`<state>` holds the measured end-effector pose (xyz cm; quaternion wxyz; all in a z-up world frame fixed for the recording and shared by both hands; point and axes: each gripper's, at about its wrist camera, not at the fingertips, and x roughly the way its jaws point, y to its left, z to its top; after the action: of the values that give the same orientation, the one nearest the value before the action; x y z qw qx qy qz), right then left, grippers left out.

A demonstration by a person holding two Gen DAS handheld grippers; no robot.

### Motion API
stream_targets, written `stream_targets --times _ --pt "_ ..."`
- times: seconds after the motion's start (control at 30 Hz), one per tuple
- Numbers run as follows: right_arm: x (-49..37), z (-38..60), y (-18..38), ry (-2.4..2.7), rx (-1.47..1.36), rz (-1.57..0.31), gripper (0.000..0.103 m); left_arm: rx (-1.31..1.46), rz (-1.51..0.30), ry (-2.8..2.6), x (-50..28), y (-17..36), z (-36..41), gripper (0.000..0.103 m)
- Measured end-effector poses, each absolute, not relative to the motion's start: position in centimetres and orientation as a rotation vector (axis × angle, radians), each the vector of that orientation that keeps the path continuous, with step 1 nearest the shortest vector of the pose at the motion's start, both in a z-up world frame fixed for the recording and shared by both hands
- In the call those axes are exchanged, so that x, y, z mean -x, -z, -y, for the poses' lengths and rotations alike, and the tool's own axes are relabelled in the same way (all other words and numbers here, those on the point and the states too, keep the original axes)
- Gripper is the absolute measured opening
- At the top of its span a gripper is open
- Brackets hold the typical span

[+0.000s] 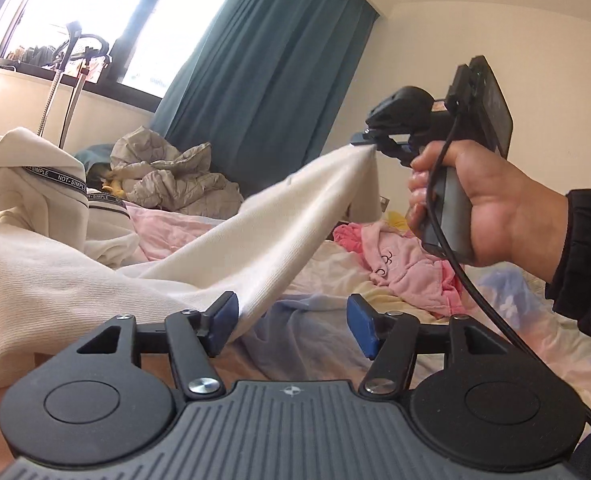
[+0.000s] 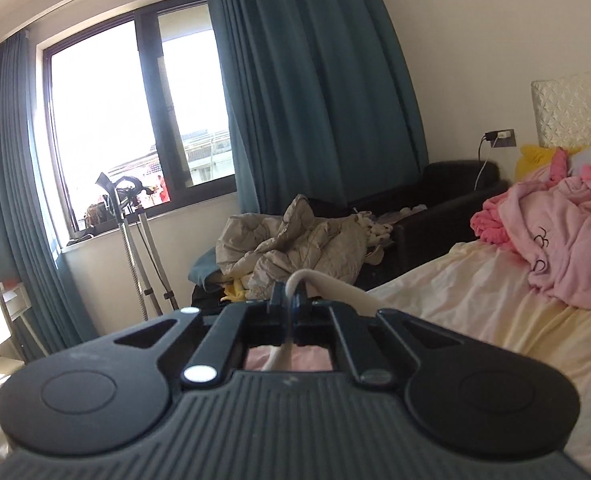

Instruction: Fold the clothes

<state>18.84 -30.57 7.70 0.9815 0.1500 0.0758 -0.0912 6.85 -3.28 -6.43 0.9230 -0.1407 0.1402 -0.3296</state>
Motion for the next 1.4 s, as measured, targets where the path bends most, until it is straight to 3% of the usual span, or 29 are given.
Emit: stream_targets --times 0.3,0.47,0.6,0.7,0.9,1.1,1.17,1.27,1.4 --pt "-10.5 41.4 5.8 0.210 -0.762 -0.491 0.004 0.314 -0.400 0.615 -6.9 6.7 2.7 0.068" --pt "-11.4 43.0 8.7 0.149 -0.939 -0.543 0.009 0.390 -0.494 0.468 -7.1 4.8 -0.4 0.074" --pt "-12.3 44.2 10.1 0.123 -1.063 -0.548 0.020 0.506 -0.570 0.353 -6.4 2.4 -4.6 0.075" --pt "-12.1 45.3 12.0 0.132 -1.206 -0.571 0.050 0.641 -0.589 0.278 -6.0 1.4 -8.6 0.076" --pt "-12.1 47.5 15.0 0.116 -1.499 -0.558 0.073 0.956 -0.632 -0.005 -4.6 1.6 -18.9 0.085" --pt "-11.4 48.9 16.2 0.163 -1.731 -0.471 0.077 1.233 -0.610 -0.208 -2.5 5.0 -24.9 0.088" --pt "-11.2 48.8 15.4 0.174 -1.726 -0.475 0.077 1.310 -0.604 -0.233 -2.2 6.1 -25.7 0.088" --pt "-10.8 48.4 13.5 0.193 -1.661 -0.483 0.087 1.386 -0.633 -0.265 -2.7 7.6 -26.1 0.088" --pt "-10.8 47.9 13.8 0.188 -1.632 -0.543 0.087 1.471 -0.658 -0.298 -3.8 9.4 -26.8 0.088"
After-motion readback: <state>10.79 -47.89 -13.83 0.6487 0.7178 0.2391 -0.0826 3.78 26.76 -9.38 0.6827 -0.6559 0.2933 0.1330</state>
